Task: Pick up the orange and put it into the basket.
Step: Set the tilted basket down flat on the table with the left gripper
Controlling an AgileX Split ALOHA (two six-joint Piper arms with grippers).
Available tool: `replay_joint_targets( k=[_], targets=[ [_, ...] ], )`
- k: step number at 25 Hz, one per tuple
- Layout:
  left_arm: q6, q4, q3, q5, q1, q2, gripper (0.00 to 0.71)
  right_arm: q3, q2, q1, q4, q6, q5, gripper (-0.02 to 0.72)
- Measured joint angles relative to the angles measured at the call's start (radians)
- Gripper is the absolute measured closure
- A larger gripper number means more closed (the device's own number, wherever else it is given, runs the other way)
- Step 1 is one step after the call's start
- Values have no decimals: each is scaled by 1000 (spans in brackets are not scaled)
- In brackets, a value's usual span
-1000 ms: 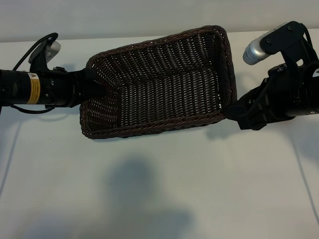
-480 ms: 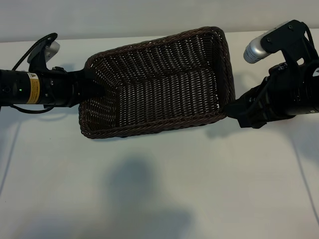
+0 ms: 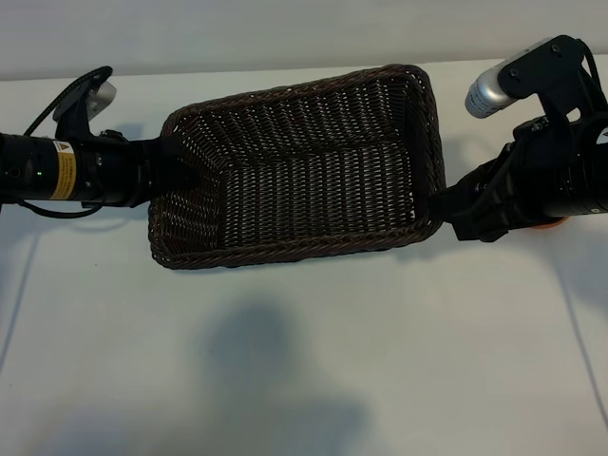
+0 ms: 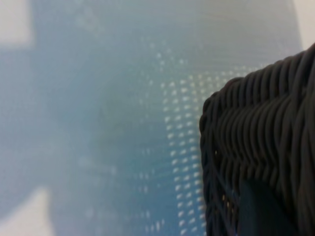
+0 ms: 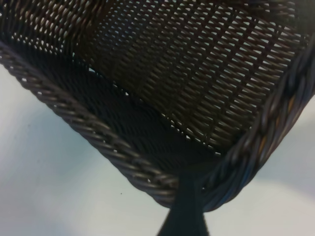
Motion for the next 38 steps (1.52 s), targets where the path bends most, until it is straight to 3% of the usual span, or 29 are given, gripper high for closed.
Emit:
replay_joint_targets(
  k=[11, 17, 28, 38],
  targets=[
    [0, 0, 0, -21, 0, 0, 540, 0, 0, 0, 0, 0, 2, 109],
    [0, 0, 0, -27, 0, 0, 399, 0, 0, 0, 0, -1, 4, 109],
    [0, -13, 0, -43, 0, 0, 362, 0, 0, 0, -2, 0, 7, 109],
    [0, -23, 0, -64, 2, -4, 205, 0, 0, 0, -2, -1, 8, 109]
  ],
)
